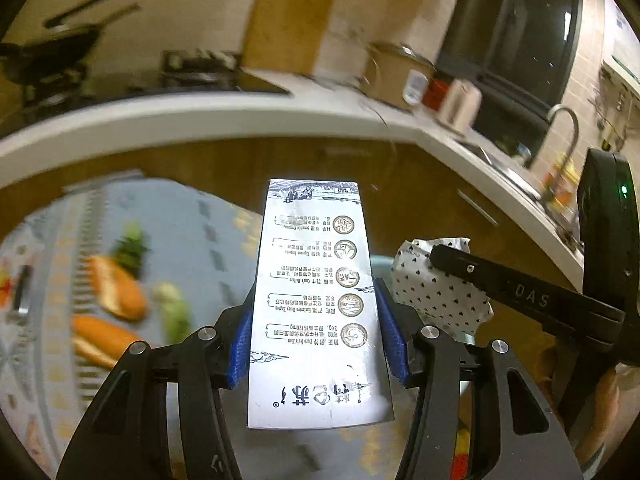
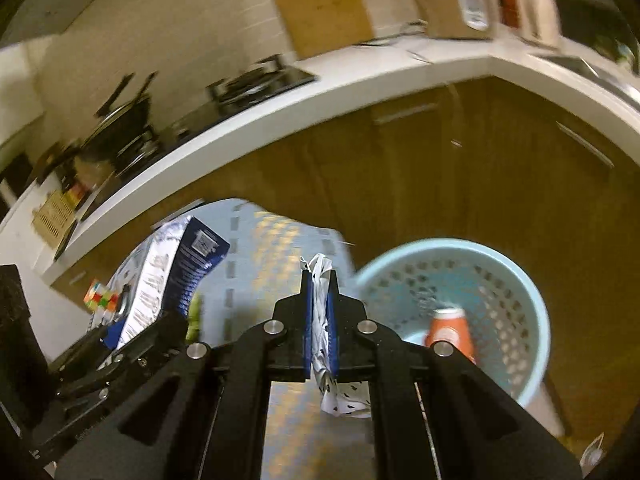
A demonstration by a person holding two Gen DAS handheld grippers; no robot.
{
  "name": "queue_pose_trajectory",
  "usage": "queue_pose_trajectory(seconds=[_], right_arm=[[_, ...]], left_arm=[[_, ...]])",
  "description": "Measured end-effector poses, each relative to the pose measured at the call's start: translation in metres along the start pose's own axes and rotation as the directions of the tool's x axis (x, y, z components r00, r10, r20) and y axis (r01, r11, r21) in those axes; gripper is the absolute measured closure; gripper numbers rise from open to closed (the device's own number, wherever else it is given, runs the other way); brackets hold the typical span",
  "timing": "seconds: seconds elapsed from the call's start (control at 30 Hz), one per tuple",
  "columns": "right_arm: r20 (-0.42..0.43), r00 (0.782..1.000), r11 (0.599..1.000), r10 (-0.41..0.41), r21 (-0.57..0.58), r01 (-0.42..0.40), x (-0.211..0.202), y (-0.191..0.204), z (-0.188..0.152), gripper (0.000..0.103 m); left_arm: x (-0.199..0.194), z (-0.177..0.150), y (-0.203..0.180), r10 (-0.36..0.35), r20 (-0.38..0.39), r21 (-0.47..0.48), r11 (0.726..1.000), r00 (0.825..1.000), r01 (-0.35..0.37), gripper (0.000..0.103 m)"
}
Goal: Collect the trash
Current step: 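Carry the receipt and napkin over the blue basket and open both grippers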
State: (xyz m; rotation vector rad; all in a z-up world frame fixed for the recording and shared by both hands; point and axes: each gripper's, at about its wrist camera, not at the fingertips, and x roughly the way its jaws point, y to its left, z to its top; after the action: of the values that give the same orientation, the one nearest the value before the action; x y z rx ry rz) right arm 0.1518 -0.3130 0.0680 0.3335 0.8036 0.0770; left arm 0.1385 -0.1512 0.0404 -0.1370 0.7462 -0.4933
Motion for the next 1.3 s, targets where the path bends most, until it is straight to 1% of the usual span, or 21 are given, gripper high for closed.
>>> queue_pose_trajectory(seconds=[0.1, 0.2, 0.4, 0.53, 0.63, 0.7, 0.77, 0.8, 0.83, 0.87, 0.9, 0.93, 1.07, 1.23, 1.3], right_arm=[[-0.011, 0.999, 0.998, -0.036, 0.056, 0.036, 0.001, -0.034, -0.005, 0.099], [-0.032, 0.998, 0.993, -0.056, 0.099, 0.059, 0.004, -0.059, -0.012, 0.099], [-0.088, 0.992, 0.983, -0.09, 0.15, 0.103, 0.018, -0.095, -0.023, 0.099], [-0.12, 0.987, 0.979, -0.103, 0.162, 0.122, 0.027, -0.105, -0.033, 0.098], [-0.126, 0.985, 0.977, -0.116, 0.164, 0.136, 0.029, -0.11, -0.037, 0.098], [-0.127, 0.984, 0.976, -0.124, 0.166, 0.144, 0.029, -0.111, -0.037, 0.097], [-0.132, 0.984, 0.974, -0.122, 0.176, 0.144, 0.028, -0.114, -0.037, 0.094], [-0.133, 0.984, 0.973, -0.12, 0.182, 0.143, 0.028, -0.116, -0.036, 0.088], [-0.127, 0.985, 0.971, -0.119, 0.193, 0.142, 0.026, -0.118, -0.036, 0.079], [-0.122, 0.985, 0.97, -0.122, 0.197, 0.144, 0.025, -0.119, -0.034, 0.074], [-0.111, 0.985, 0.968, -0.13, 0.199, 0.15, 0.022, -0.119, -0.034, 0.063], [-0.103, 0.985, 0.968, -0.137, 0.198, 0.155, 0.02, -0.119, -0.033, 0.054], [-0.075, 0.987, 0.972, -0.141, 0.18, 0.152, 0.012, -0.112, -0.029, 0.054], [-0.046, 0.993, 0.987, -0.109, 0.11, 0.113, 0.002, -0.079, -0.024, 0.054], [-0.033, 0.995, 0.993, -0.097, 0.071, 0.099, -0.002, -0.061, -0.022, 0.054]], left_arm=[[0.022, -0.003, -0.017, -0.055, -0.053, -0.001, 0.998, 0.997, 0.055, 0.052], [0.041, -0.006, -0.035, -0.085, -0.098, 0.021, 0.996, 0.992, 0.088, 0.052], [0.071, -0.022, -0.064, -0.097, -0.179, 0.074, 0.991, 0.979, 0.112, 0.052], [0.089, -0.029, -0.074, -0.094, -0.229, 0.095, 0.988, 0.969, 0.118, 0.052], [0.098, -0.034, -0.078, -0.09, -0.252, 0.108, 0.987, 0.963, 0.121, 0.051], [0.1, -0.036, -0.08, -0.089, -0.26, 0.106, 0.987, 0.961, 0.121, 0.049], [0.098, -0.035, -0.08, -0.097, -0.253, 0.101, 0.987, 0.963, 0.126, 0.044], [0.095, -0.034, -0.078, -0.098, -0.246, 0.097, 0.987, 0.964, 0.125, 0.042], [0.091, -0.034, -0.076, -0.104, -0.238, 0.089, 0.988, 0.966, 0.128, 0.039], [0.087, -0.033, -0.073, -0.111, -0.226, 0.079, 0.988, 0.968, 0.132, 0.038], [0.083, -0.032, -0.07, -0.114, -0.217, 0.073, 0.988, 0.969, 0.133, 0.038], [0.08, -0.03, -0.068, -0.114, -0.209, 0.07, 0.989, 0.971, 0.131, 0.038], [0.063, -0.025, -0.057, -0.094, -0.161, 0.057, 0.993, 0.982, 0.104, 0.038], [0.038, -0.019, -0.036, -0.08, -0.101, 0.017, 0.996, 0.992, 0.083, 0.038], [0.024, -0.018, -0.024, -0.054, -0.069, 0.004, 0.999, 0.996, 0.054, 0.038]])
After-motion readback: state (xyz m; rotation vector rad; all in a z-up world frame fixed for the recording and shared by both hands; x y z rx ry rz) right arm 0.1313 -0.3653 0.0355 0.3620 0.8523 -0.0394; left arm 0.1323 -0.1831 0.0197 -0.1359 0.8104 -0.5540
